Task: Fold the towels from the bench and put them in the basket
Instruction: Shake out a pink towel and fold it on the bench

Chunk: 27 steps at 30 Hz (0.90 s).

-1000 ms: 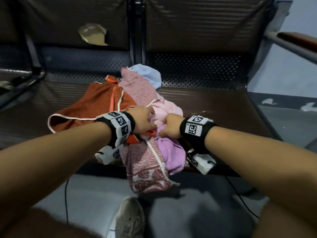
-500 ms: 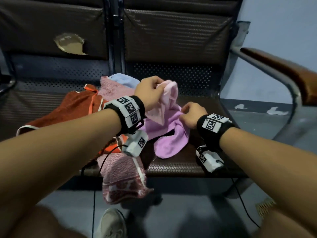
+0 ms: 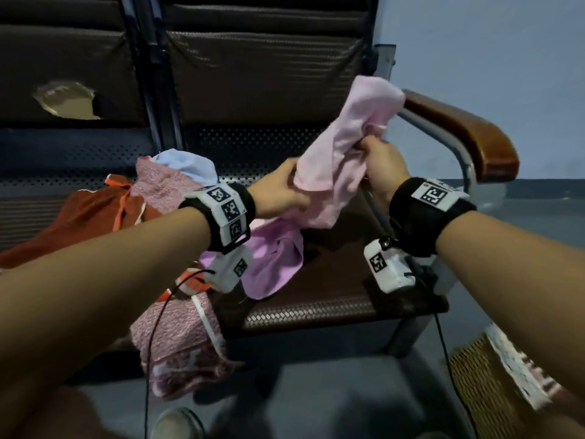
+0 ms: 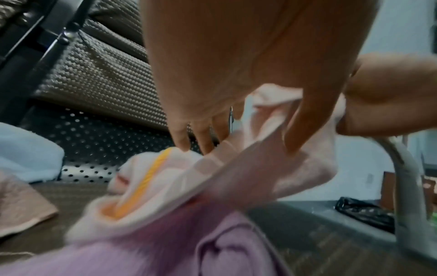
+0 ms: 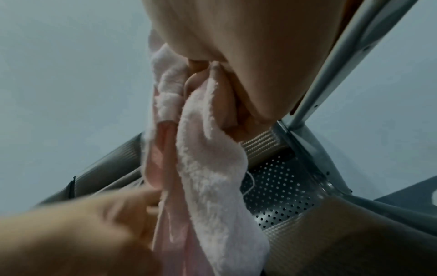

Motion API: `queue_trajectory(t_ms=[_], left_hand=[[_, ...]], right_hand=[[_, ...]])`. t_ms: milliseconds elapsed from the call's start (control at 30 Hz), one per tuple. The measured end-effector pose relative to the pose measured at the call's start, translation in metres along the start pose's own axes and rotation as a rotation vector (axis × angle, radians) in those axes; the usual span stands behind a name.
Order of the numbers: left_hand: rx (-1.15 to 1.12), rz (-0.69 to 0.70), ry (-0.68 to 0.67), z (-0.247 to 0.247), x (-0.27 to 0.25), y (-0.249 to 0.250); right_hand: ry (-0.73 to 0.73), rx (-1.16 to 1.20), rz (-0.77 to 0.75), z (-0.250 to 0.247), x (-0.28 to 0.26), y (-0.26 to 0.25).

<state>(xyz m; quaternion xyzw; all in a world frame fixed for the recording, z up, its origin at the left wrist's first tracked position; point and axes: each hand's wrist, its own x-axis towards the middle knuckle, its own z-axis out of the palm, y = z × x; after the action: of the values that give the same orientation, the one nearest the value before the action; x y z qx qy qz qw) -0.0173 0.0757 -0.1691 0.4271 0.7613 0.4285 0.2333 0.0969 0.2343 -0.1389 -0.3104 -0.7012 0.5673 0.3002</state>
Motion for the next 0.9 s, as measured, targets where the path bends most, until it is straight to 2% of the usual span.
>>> queue_trajectory(t_ms=[67, 100, 167, 233, 300, 367, 433, 500, 567, 633, 667, 767, 900], left_hand=[[0.333, -0.020, -0.036, 0.004, 0.004, -0.016], [0.416, -0.023, 0.004, 0.006, 0.005, -0.019], [0.363, -0.016, 0.151, 0.007, 0.008, -0.015], [0.226, 0.004, 0.296, 0.009, 0.013, -0.005], [0.170, 0.063, 0.382, 0.009, 0.015, 0.012], [0.166, 0.128, 0.427, 0.006, 0.015, 0.030], [0.210, 0.185, 0.462, 0.003, 0.014, 0.044], [0.281, 0.229, 0.479, 0.001, 0.012, 0.054], [0.337, 0.215, 0.477, 0.002, 0.007, 0.061], [0.377, 0.184, 0.474, 0.004, 0.003, 0.061], [0.394, 0.174, 0.479, 0.004, 0.001, 0.059], [0.452, 0.173, 0.508, 0.003, -0.007, 0.045], [0.423, 0.205, 0.443, -0.006, -0.017, 0.026]], right_hand=[[-0.001, 0.067, 0.050, -0.011, -0.002, 0.000], [-0.008, 0.058, 0.079, -0.015, -0.003, 0.003], [-0.052, -0.078, 0.118, -0.022, -0.007, 0.013], [-0.183, -0.296, 0.126, -0.027, -0.014, 0.027], [-0.291, -0.392, 0.163, -0.031, -0.020, 0.037], [-0.333, -0.541, 0.192, -0.035, -0.027, 0.035], [-0.294, -0.742, 0.146, -0.037, -0.026, 0.030], [-0.210, -0.702, 0.042, -0.035, -0.027, 0.021], [-0.322, -0.528, -0.152, -0.029, -0.032, 0.014], [-0.464, -0.505, -0.253, -0.023, -0.036, 0.013], [-0.460, -0.555, -0.270, -0.019, -0.037, 0.013], [-0.305, -0.701, -0.367, -0.016, -0.038, 0.014], [-0.125, -0.616, -0.420, -0.016, -0.035, 0.011]])
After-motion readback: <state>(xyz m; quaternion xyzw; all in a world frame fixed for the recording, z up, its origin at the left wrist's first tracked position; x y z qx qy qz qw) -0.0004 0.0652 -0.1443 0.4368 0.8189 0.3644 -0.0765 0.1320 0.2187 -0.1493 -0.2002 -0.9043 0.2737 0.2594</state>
